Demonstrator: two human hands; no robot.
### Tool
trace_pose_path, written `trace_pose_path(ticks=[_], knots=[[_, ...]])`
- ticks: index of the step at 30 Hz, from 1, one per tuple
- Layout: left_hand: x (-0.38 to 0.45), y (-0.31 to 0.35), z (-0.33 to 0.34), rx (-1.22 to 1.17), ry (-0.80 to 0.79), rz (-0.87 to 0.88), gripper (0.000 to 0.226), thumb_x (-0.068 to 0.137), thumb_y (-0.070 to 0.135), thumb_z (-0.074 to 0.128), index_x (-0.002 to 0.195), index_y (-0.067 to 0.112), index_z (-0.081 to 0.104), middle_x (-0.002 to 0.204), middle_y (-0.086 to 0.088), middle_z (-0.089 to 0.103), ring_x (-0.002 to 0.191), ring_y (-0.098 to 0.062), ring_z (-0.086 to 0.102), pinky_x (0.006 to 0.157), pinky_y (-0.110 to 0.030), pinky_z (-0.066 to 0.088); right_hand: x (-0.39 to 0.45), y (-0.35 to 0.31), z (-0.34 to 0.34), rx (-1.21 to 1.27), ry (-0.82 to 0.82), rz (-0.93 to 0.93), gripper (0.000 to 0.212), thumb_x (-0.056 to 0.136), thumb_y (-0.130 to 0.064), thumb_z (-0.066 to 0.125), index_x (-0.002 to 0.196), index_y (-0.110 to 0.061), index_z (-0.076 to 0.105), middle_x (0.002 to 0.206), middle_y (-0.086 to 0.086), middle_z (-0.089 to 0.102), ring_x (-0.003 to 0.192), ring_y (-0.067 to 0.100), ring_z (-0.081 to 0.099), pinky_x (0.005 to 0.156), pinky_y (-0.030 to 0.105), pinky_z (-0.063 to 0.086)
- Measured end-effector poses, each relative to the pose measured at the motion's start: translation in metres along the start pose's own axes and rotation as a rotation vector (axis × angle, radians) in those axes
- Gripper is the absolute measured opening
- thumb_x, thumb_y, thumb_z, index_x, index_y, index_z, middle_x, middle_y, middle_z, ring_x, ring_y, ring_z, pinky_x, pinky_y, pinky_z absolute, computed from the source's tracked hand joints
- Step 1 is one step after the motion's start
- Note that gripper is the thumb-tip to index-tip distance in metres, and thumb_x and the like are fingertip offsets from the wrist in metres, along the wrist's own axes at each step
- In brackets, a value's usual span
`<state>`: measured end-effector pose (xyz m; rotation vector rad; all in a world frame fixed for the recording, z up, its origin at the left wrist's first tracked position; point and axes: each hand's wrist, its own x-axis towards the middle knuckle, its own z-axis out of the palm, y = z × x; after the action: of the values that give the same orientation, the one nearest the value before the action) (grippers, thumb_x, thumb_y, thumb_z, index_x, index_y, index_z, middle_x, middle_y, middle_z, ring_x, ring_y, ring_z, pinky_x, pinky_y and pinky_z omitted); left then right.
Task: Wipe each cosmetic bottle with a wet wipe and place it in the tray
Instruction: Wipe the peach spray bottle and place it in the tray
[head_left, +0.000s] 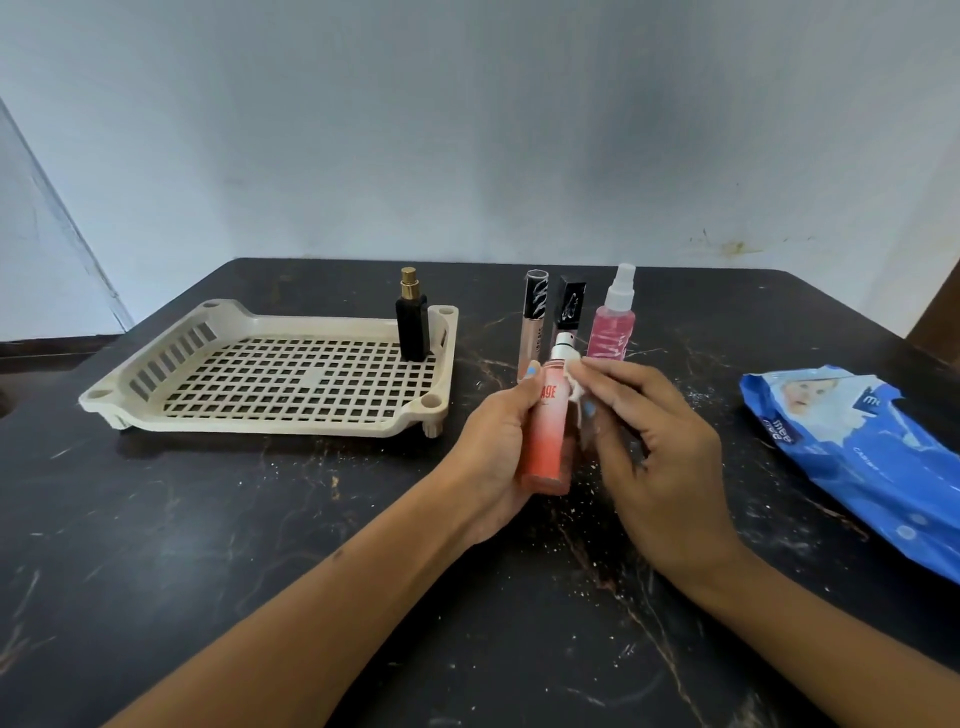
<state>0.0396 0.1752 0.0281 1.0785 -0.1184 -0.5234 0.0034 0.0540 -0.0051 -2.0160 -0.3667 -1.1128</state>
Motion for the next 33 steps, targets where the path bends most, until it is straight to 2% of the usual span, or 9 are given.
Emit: trace_pose_path(ticks=[3,8,12,15,19,21,24,28,33], knots=[[-0.002,0.000,0.002,0.047,-0.020,0.009,0.049,0.096,0.042,0.040,0.121,0.005,0.055,0.099,-0.014,0.060,0.087,-0.022,0.057,0.076,-0.031,0.046,0.000,0.000,0.000,0.014,-0.033,-0.005,0.031,0.093,-0.004,0.056,0.123,-0.005,0.063,0.120,0.001,0.062,0.113,0.001,0.057,0.098,0.012,0.043],[-0.002,0.002,-0.002,0.030,-0.031,0.044,0.036,0.098,0.039,0.037,0.097,0.009,0.056,0.083,-0.008,0.067,0.069,-0.015,0.063,0.062,-0.027,0.050,-0.003,-0.007,-0.001,0.034,-0.082,-0.165,0.027,0.083,-0.004,0.060,0.107,-0.002,0.072,0.107,0.006,0.068,0.106,0.010,0.063,0.092,0.022,0.052],[-0.001,0.009,-0.005,-0.087,-0.011,0.062,0.036,0.098,0.039,0.035,0.096,0.007,0.052,0.100,-0.017,0.067,0.094,-0.029,0.063,0.087,-0.040,0.050,-0.006,-0.012,0.000,0.076,-0.136,-0.270,0.022,0.081,-0.001,0.062,0.098,-0.001,0.075,0.100,0.008,0.070,0.101,0.015,0.065,0.089,0.023,0.052],[-0.002,0.008,-0.004,-0.037,-0.030,0.045,0.034,0.097,0.038,0.036,0.092,0.010,0.055,0.085,-0.008,0.066,0.075,-0.019,0.061,0.069,-0.033,0.052,-0.003,-0.008,0.001,0.097,-0.109,-0.164,0.028,0.089,-0.006,0.053,0.111,-0.002,0.070,0.111,0.007,0.067,0.109,0.012,0.062,0.094,0.021,0.050],[-0.006,0.006,0.003,-0.032,-0.010,0.004,0.034,0.098,0.038,0.038,0.087,0.011,0.057,0.066,-0.005,0.054,0.058,-0.015,0.050,0.063,-0.026,0.040,-0.001,-0.005,0.001,0.117,-0.113,-0.074,0.037,0.093,-0.008,0.040,0.121,-0.002,0.064,0.120,0.006,0.064,0.116,0.008,0.059,0.099,0.018,0.046],[-0.005,0.007,0.002,-0.043,0.002,0.032,0.033,0.098,0.037,0.037,0.091,0.010,0.056,0.070,-0.006,0.059,0.059,-0.014,0.056,0.060,-0.027,0.046,-0.002,-0.006,0.000,0.114,-0.129,-0.117,0.037,0.093,-0.006,0.039,0.120,-0.001,0.063,0.119,0.006,0.065,0.116,0.010,0.059,0.100,0.021,0.047],[-0.004,0.013,-0.002,-0.079,-0.015,0.076,0.038,0.099,0.038,0.034,0.096,0.006,0.054,0.086,-0.011,0.068,0.075,-0.019,0.067,0.069,-0.033,0.058,-0.003,-0.010,0.000,0.068,-0.146,-0.233,0.032,0.092,-0.003,0.046,0.118,-0.001,0.064,0.116,0.008,0.066,0.117,0.015,0.059,0.101,0.025,0.047],[-0.005,0.019,-0.002,-0.132,-0.001,0.139,0.059,0.099,0.039,0.032,0.071,0.006,0.071,0.086,-0.015,0.071,0.094,-0.030,0.065,0.089,-0.037,0.051,-0.004,-0.015,0.000,0.007,-0.147,-0.373,0.024,0.089,-0.002,0.059,0.110,0.002,0.069,0.111,0.009,0.067,0.108,0.016,0.062,0.096,0.023,0.048],[-0.009,0.020,0.003,-0.163,0.012,0.136,0.066,0.098,0.041,0.033,0.055,0.009,0.073,0.077,-0.013,0.072,0.094,-0.030,0.063,0.092,-0.038,0.048,-0.003,-0.014,0.000,-0.073,-0.147,-0.436,0.021,0.085,-0.007,0.073,0.105,0.000,0.072,0.106,0.011,0.068,0.103,0.017,0.062,0.095,0.024,0.048]])
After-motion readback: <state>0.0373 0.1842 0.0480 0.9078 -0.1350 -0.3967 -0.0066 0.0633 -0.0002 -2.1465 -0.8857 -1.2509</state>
